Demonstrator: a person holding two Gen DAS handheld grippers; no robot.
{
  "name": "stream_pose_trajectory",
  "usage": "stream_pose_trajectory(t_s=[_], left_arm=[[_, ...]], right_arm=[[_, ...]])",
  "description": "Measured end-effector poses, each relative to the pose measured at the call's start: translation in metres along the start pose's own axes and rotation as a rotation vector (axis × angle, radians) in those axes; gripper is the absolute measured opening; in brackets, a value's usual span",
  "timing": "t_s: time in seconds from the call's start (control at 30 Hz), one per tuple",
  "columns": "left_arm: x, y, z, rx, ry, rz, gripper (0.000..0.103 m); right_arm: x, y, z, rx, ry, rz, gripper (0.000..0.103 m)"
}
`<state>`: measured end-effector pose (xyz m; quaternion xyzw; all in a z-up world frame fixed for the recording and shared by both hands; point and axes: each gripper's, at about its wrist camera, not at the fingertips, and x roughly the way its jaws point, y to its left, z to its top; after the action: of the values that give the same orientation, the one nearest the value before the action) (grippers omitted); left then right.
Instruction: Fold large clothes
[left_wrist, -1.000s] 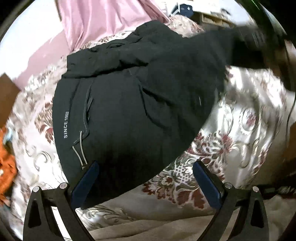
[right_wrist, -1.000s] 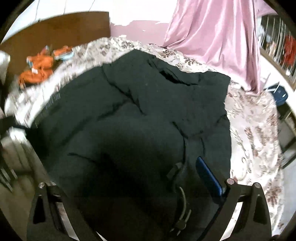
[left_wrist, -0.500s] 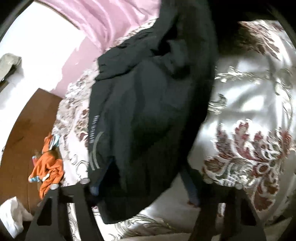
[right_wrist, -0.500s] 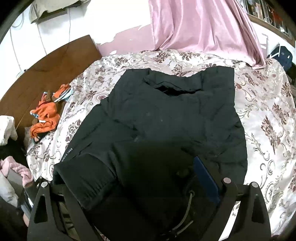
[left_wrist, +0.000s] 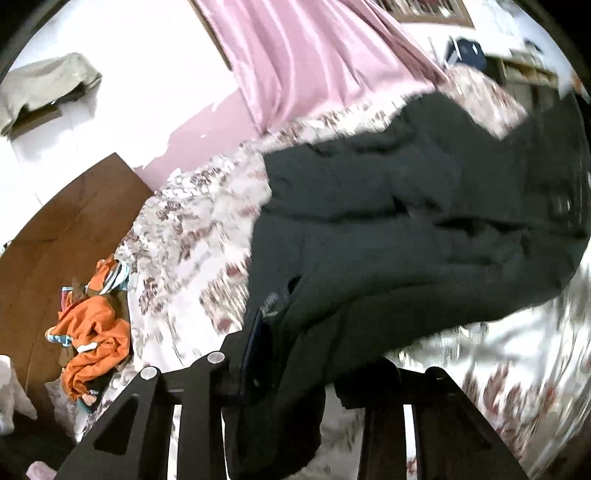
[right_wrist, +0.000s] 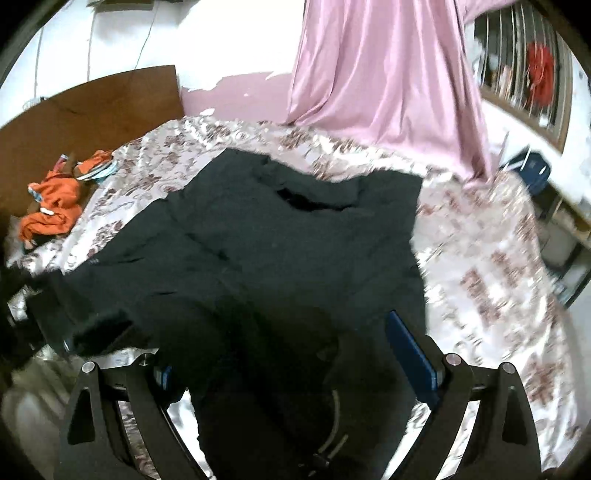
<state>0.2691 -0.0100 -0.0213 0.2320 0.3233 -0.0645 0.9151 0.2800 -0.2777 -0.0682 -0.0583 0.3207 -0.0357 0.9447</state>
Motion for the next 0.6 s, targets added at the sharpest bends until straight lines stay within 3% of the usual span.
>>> stream_pose_trajectory(t_s=[0.07, 0.17, 0.23, 0.6], left_arm=[[0.002, 0.014, 0.019, -0.047, -0.016, -0.033, 0.021], [0.000, 0.030, 0.039, -0.124, -0.047, -0.096, 0.015], [0.000, 0.034, 0.049, -0.145, -0.062, -0.112, 0.013], [-0.036, 0.033, 0.034, -0.133, -0.154, -0.098, 0.008]], right_arm=[[-0.005, -0.002, 0.010, -0.006, -0.023, 0.002, 0.059], [-0.010, -0.006, 0.023, 0.029, -0.033, 0.038, 0.031], [-0.011, -0.010, 0.029, 0.061, -0.038, 0.076, 0.019], [-0.044, -0.009, 0.002, 0.123, -0.130, 0.113, 0.011]])
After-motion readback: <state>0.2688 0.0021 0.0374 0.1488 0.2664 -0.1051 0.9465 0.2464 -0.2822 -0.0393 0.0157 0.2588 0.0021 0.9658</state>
